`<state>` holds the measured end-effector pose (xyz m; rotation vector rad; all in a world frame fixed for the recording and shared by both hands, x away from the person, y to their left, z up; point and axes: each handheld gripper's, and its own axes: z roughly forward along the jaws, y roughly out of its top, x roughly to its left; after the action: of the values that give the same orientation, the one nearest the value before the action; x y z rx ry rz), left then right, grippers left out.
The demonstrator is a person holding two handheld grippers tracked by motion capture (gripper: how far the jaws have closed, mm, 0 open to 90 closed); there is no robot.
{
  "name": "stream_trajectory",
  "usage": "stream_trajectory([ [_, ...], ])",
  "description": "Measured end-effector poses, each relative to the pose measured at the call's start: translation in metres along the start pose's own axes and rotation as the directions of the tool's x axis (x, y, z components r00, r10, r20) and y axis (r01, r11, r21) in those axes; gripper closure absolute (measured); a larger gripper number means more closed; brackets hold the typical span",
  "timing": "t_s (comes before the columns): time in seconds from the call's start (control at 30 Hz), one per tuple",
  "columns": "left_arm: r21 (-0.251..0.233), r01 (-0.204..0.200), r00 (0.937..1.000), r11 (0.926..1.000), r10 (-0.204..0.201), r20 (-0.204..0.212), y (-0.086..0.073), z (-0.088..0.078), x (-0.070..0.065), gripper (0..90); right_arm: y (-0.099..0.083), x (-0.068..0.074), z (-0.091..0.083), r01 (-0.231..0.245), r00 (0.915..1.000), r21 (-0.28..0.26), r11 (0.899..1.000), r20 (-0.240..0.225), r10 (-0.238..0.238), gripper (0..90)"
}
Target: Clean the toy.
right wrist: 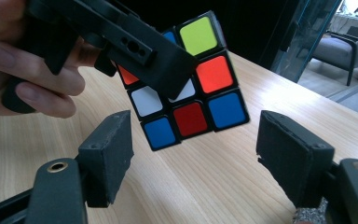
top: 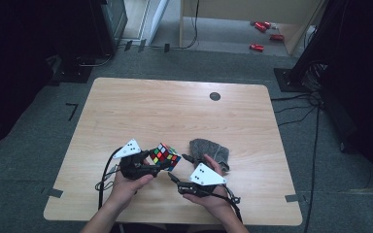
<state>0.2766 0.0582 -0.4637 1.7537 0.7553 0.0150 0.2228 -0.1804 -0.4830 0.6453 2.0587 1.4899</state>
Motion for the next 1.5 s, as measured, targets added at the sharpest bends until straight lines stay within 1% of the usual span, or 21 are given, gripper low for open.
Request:
stream_trajectory([
  [0.07,0.008,0.004,0.9999,1.0000,-0.004,0.013,-0.001,0.003,-0.003,34.1,-0.001,0.001,0.001,0.004,1.0000,0.006,1.000,0.004,-0.004,27.4],
  [0.13,0.014,0.011,0.9996,0.9998,-0.012,0.026,-0.001,0.005,-0.004,34.1,-0.001,0.003,0.003,0.018,0.9998,0.009,1.000,0.009,-0.018,26.9],
  [0.2,0.020,0.034,0.9988,0.9992,-0.034,0.035,-0.002,0.007,-0.004,34.1,-0.002,0.005,0.004,0.041,0.9988,0.019,0.999,0.024,-0.042,26.9],
  [0.3,0.029,0.068,0.9964,0.9972,-0.070,0.049,-0.003,0.008,-0.003,34.1,-0.002,0.005,0.004,0.063,0.9974,0.026,0.998,0.033,-0.064,27.3],
  [0.37,0.041,0.079,0.9949,0.9960,-0.082,0.059,-0.003,0.010,-0.002,34.1,-0.002,0.006,0.004,0.075,0.9965,0.029,0.997,0.036,-0.076,27.4],
  [0.47,0.062,0.102,0.9916,0.9929,-0.106,0.074,-0.004,0.011,-0.001,34.0,-0.003,0.008,0.005,0.104,0.9937,0.037,0.994,0.039,-0.105,28.3],
  [0.53,0.076,0.116,0.9897,0.9903,-0.122,0.075,-0.004,0.012,0.000,33.8,-0.003,0.009,0.005,0.125,0.9912,0.043,0.991,0.038,-0.127,31.0],
  [0.6,0.088,0.123,0.9886,0.9886,-0.129,0.076,-0.004,0.012,0.002,33.7,-0.003,0.012,0.006,0.154,0.9866,0.056,0.986,0.044,-0.157,32.6],
  [0.73,0.095,0.136,0.9850,0.9862,-0.145,0.094,-0.004,0.011,0.006,32.9,-0.003,0.012,0.006,0.149,0.9874,0.061,0.987,0.046,-0.152,33.5],
  [0.87,0.096,0.133,0.9844,0.9864,-0.143,0.103,-0.002,0.010,0.008,32.0,-0.003,0.009,0.005,0.131,0.9907,0.060,0.990,0.030,-0.133,34.0],
  [1.1,0.083,0.128,0.9828,0.9883,-0.138,0.123,0.000,0.008,0.009,31.3,-0.001,0.007,0.003,0.134,0.9906,0.059,0.989,0.020,-0.135,34.2],
  [1.27,0.048,0.131,0.9842,0.9902,-0.136,0.114,0.004,0.000,0.012,31.8,0.001,0.004,0.001,0.133,0.9904,0.075,0.988,0.030,-0.135,34.3],
  [1.33,0.042,0.127,0.9839,0.9910,-0.131,0.121,0.005,-0.002,0.013,31.1,0.001,0.002,-0.001,0.129,0.9908,0.077,0.989,0.033,-0.131,34.3],
  [1.4,0.035,0.113,0.9862,0.9930,-0.116,0.118,0.006,-0.004,0.013,30.8,0.002,0.002,0.000,0.121,0.9916,0.077,0.990,0.036,-0.124,34.3],
  [1.43,0.021,0.114,0.9857,0.9932,-0.116,0.122,0.006,-0.007,0.014,30.6,0.002,0.003,0.000,0.123,0.9912,0.079,0.989,0.041,-0.126,34.3],
  [1.5,-0.013,0.120,0.9845,0.9927,-0.117,0.130,0.009,-0.013,0.017,30.1,0.002,0.000,-0.001,0.108,0.9924,0.084,0.991,0.049,-0.112,34.4],
])
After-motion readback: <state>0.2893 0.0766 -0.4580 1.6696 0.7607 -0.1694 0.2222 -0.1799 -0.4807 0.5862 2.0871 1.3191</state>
